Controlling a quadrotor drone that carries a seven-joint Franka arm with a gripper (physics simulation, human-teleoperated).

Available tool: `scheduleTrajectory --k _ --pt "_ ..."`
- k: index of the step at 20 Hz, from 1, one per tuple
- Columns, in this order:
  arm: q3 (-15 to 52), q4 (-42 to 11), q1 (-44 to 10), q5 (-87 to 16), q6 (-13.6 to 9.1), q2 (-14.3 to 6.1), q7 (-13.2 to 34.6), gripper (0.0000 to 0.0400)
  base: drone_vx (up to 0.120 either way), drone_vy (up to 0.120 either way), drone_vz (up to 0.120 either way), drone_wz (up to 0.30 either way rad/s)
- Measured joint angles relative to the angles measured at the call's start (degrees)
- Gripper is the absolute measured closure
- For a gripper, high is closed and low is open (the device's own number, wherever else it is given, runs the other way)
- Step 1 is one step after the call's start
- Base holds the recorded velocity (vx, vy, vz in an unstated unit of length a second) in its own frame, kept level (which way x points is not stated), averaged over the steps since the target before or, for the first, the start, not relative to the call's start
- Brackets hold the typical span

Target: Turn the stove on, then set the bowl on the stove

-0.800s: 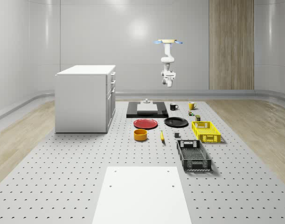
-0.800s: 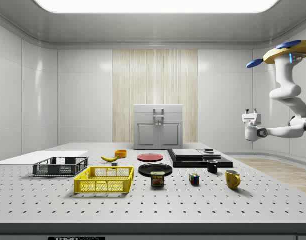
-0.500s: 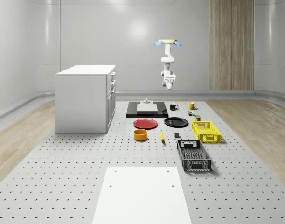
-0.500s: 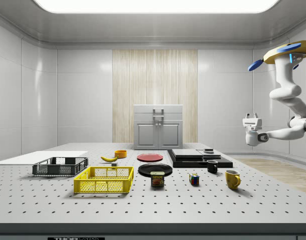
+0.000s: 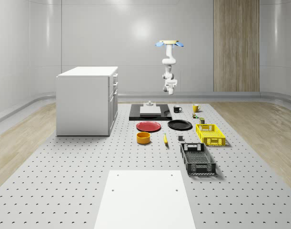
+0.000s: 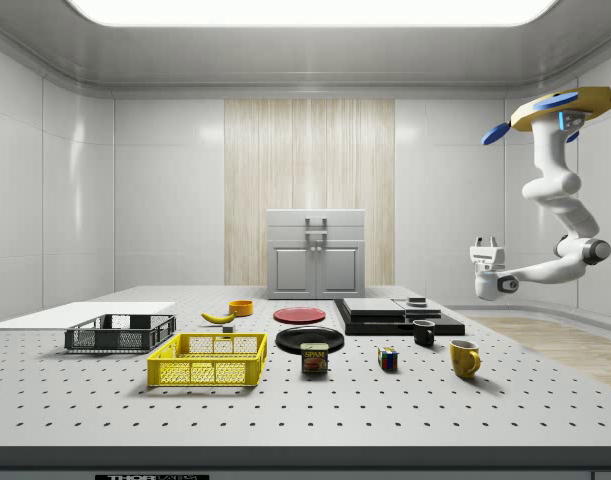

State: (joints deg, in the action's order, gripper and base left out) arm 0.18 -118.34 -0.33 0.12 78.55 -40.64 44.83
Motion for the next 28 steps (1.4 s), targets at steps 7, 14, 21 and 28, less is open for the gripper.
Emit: scheduleTrajectory --k 7,14,21,28 --pt "0.04 1.21 -0.07 0.02 -0.51 0.39 -0.03 0.0000 0.120 -0.120 0.000 0.000" --pt "0.08 1.29 -0.12 0.02 -0.38 0.30 -0.05 0.0000 0.034 -0.120 0.000 0.000" --pt "0.13 1.14 -0.17 -0.01 -0.11 0.11 -0.06 0.0000 0.000 -0.120 0.000 0.000" --pt "0.27 0.94 -0.23 -0.17 0.19 -0.10 -0.05 0.0000 0.000 -0.120 0.000 0.000"
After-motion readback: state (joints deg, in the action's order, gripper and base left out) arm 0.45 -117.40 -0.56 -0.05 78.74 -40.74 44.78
